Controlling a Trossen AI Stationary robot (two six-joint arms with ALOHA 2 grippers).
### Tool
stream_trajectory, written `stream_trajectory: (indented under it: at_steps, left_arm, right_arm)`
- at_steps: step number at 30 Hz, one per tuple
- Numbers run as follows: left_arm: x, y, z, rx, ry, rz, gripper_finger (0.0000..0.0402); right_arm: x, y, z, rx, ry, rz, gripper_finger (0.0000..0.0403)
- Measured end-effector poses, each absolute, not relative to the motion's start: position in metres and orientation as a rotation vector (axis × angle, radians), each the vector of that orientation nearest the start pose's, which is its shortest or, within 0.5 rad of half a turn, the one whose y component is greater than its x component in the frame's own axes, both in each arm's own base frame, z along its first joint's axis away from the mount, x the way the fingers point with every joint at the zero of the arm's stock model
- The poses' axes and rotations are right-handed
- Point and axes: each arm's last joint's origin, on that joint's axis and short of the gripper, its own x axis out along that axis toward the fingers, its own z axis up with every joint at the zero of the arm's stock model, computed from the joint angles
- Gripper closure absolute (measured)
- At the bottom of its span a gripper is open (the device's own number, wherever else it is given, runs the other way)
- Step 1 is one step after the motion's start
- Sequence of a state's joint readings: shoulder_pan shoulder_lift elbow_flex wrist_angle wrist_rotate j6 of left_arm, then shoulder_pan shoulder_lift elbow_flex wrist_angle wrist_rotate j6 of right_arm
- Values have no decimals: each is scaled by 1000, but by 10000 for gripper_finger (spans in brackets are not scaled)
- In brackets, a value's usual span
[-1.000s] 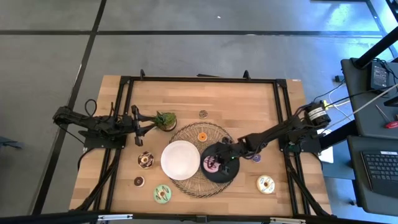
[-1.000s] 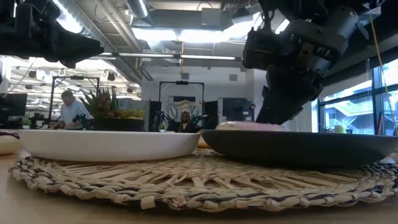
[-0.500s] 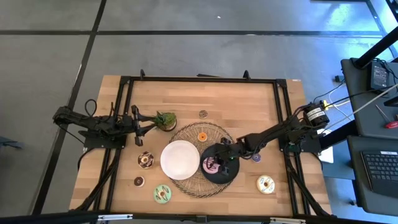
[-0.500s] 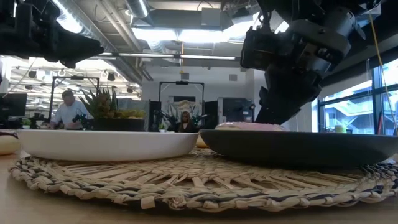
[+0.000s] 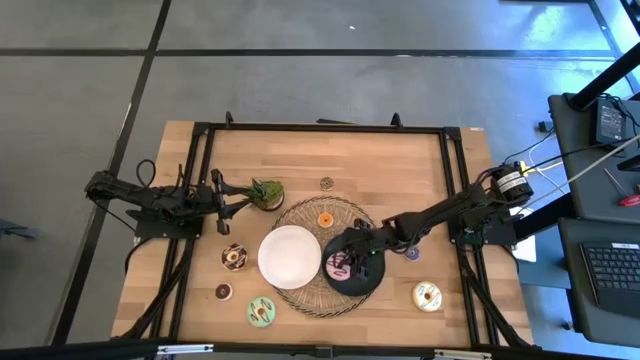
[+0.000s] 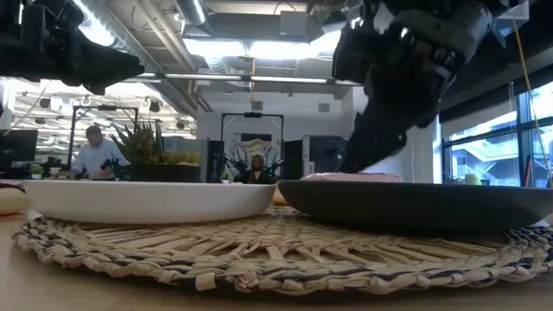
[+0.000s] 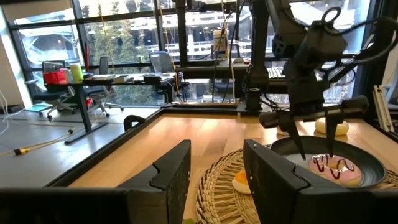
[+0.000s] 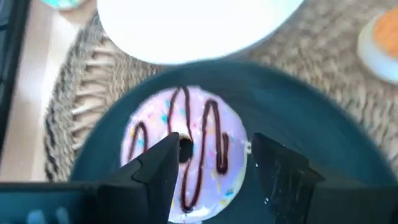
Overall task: Pick & Place donuts
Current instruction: Put the large purple donut on the black plate, then put the large white donut on the black plate
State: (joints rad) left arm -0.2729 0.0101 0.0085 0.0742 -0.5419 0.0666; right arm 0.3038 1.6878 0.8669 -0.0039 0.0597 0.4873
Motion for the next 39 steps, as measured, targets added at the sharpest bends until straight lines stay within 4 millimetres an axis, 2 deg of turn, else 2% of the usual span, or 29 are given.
stream_trajectory:
  at_steps: [3,8,15,21,27,31,39]
  left_arm:
    - [94,-11,172,37,-58,271,258]
    - [94,-11,172,37,-58,270,258]
    - [94,-11,172,37,-58,270,258]
    - [94,-11,172,37,-58,270,258]
    - [94,-11,172,37,-58,270,258]
    - [94,-11,172,37,-58,271,258]
    - [94,-11,172,37,-58,271,258]
  right_arm:
    - [302,93,170,314,877,15,195]
    - [262,102,186,428,1092,-77,194]
    - [206,137,189,534,1370,-245,194]
    - [172,166,187,643,1434,-410,194]
    - [150,186,187,763,1459,-507,194]
    - [140,194,178,753,1483,-550,194]
    - [139,200,159,724,1493,-621,194]
